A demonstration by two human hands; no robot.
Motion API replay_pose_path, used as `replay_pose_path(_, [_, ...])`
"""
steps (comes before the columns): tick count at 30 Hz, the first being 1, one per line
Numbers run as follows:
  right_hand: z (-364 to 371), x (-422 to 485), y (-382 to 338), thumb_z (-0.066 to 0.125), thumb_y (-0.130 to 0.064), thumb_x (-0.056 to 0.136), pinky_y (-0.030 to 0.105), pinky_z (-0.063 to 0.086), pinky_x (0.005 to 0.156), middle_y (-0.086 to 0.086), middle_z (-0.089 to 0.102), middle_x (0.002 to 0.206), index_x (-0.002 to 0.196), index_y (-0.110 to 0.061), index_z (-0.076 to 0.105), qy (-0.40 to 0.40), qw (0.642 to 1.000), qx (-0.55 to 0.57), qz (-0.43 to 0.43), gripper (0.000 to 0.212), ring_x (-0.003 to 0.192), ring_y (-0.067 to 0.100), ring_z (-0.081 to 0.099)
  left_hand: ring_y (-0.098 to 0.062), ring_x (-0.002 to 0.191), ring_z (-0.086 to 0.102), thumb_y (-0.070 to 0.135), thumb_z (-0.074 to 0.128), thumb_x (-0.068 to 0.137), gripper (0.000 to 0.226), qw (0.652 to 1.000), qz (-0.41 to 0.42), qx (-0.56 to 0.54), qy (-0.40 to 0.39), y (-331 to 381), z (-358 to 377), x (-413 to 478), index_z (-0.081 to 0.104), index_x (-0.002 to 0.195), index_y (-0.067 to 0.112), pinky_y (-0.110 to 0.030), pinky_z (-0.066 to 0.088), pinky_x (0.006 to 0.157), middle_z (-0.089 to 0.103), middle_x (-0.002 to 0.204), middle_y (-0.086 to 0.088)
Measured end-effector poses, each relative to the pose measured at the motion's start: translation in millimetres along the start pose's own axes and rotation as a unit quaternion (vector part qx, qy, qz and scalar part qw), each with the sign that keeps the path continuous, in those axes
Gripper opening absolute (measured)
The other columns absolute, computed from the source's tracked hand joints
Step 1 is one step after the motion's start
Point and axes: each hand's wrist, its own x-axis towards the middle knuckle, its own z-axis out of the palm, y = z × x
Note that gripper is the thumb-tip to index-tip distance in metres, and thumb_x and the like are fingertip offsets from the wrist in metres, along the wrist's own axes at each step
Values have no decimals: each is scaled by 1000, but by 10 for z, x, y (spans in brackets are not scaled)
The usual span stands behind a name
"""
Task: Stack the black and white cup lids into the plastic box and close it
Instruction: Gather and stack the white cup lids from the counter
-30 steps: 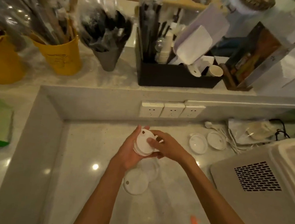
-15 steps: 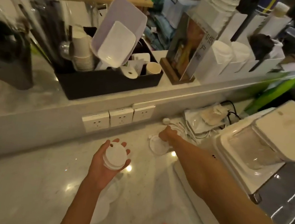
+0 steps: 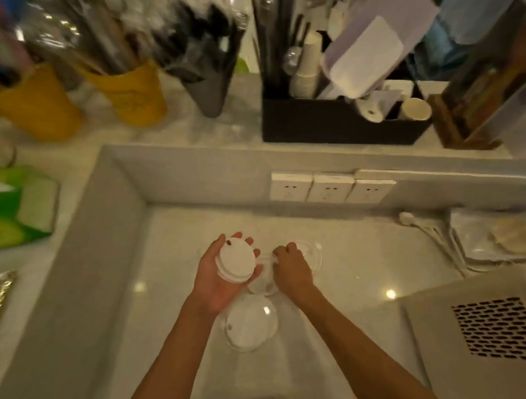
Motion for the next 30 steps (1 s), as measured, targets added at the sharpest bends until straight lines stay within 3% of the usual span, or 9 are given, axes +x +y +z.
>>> replay_pose_path(4, [89, -60, -270, 44, -25, 101, 35, 49, 93, 10, 58, 123, 119, -8, 64, -4, 1000, -8, -22, 32, 110, 27, 59, -32, 117, 53, 38, 52, 99, 29, 1000, 28, 1, -15, 207, -243, -276, 59, 117, 17, -53, 44, 99, 65, 114, -10])
replay_pose_path(8, [-229, -103, -252, 48, -3, 94, 34, 53, 84, 9, 57, 123, 119, -13, 62, 40, 999, 19, 16, 30, 104, 25, 62, -34, 121, 53, 37, 62, 90, 35, 999, 51, 3, -18, 371, -397, -466, 62, 118, 17, -54, 47, 97, 64, 120, -11])
replay_pose_path(10, [-515, -165, -306, 47, 5, 91, 37, 52, 84, 13, 56, 122, 121, -10, 59, 76, 988, 135, 27, 35, 103, 31, 61, -34, 120, 53, 38, 65, 87, 40, 998, 62, -5, -25, 414, -427, -540, 61, 120, 17, -54, 47, 96, 59, 127, -12])
replay_pose_path(13, [-990, -442, -493, 51, 10, 90, 39, 59, 84, 17, 57, 115, 132, -18, 49, 1, 883, 470, -8, 50, 107, 38, 61, -35, 125, 52, 47, 67, 86, 52, 997, 68, -26, -36, 388, -417, -613, 58, 128, 18, -58, 46, 100, 54, 135, -12])
replay_pose_path(14, [-1107, -578, -562, 53, 8, 91, 37, 61, 84, 17, 58, 117, 136, -26, 46, -44, 840, 540, -33, 57, 109, 35, 62, -36, 130, 52, 52, 68, 85, 59, 996, 64, -43, -50, 362, -391, -636, 57, 132, 18, -62, 43, 105, 54, 138, -12])
replay_pose_path(16, [-1225, -856, -696, 56, 2, 94, 35, 60, 86, 15, 63, 120, 138, -40, 45, -94, 810, 572, -87, 62, 111, 30, 66, -40, 140, 45, 64, 66, 82, 77, 991, 50, -66, -107, 301, -300, -694, 53, 141, 16, -68, 35, 110, 54, 147, -13])
replay_pose_path(20, [-1150, -1253, -901, 57, 0, 93, 35, 58, 90, 14, 64, 118, 139, -40, 50, -104, 843, 509, -140, 62, 109, 24, 68, -42, 142, 42, 71, 62, 80, 87, 974, 59, -15, -218, 195, -103, -897, 44, 150, 22, -62, 37, 112, 45, 154, -19])
replay_pose_path(25, [-1059, -1393, -1031, 60, -10, 91, 27, 55, 90, 0, 62, 125, 138, -46, 46, -103, 918, 356, -140, 61, 109, 14, 62, -39, 127, 59, 27, 70, 90, 56, 973, 137, 97, -158, 168, -41, -1120, 52, 143, 32, -52, 56, 92, 60, 141, -16])
replay_pose_path(30, [-958, -1415, -1267, 72, -34, 85, 15, 51, 78, -8, 42, 133, 139, -38, 46, -70, 948, 272, -147, 60, 108, 3, 55, -40, 127, 59, 14, 57, 89, 58, 971, 182, 105, -118, 225, -59, -1249, 50, 144, 29, -58, 51, 101, 57, 144, -11])
